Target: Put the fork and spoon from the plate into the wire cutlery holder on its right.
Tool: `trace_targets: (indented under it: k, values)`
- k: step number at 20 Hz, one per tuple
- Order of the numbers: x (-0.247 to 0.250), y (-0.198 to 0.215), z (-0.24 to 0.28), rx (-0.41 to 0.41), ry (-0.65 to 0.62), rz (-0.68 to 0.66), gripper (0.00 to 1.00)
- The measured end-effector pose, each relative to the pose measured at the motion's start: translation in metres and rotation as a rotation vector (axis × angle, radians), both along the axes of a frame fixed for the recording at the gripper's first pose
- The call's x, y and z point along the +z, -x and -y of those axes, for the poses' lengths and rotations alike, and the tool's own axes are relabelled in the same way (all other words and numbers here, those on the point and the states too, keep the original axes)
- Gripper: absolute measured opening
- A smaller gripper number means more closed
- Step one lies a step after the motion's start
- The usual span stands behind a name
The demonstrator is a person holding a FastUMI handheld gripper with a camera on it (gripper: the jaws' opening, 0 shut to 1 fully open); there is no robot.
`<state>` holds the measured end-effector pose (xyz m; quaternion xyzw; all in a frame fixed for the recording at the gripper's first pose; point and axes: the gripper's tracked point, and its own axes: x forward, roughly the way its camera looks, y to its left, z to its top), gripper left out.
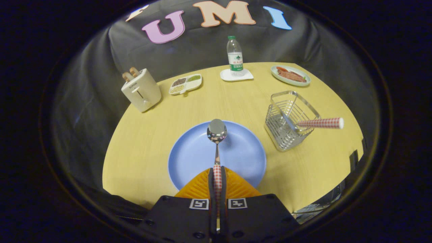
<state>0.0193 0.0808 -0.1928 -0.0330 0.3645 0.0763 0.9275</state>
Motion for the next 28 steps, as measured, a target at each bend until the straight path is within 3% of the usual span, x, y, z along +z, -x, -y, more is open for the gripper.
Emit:
trace_targets:
  k: [7,15,19,28]
  values:
    - [0.075,0.005,0.031,0.026,0.037,-0.033,0.07]
    - [0.127,-0.008,0.09,-0.075,0.034,-0.154,0.07]
    - [0.134,-0.03,0.127,-0.084,0.154,-0.251,0.07]
    - [0.103,-0.056,0.146,-0.017,0.345,-0.599,0.07]
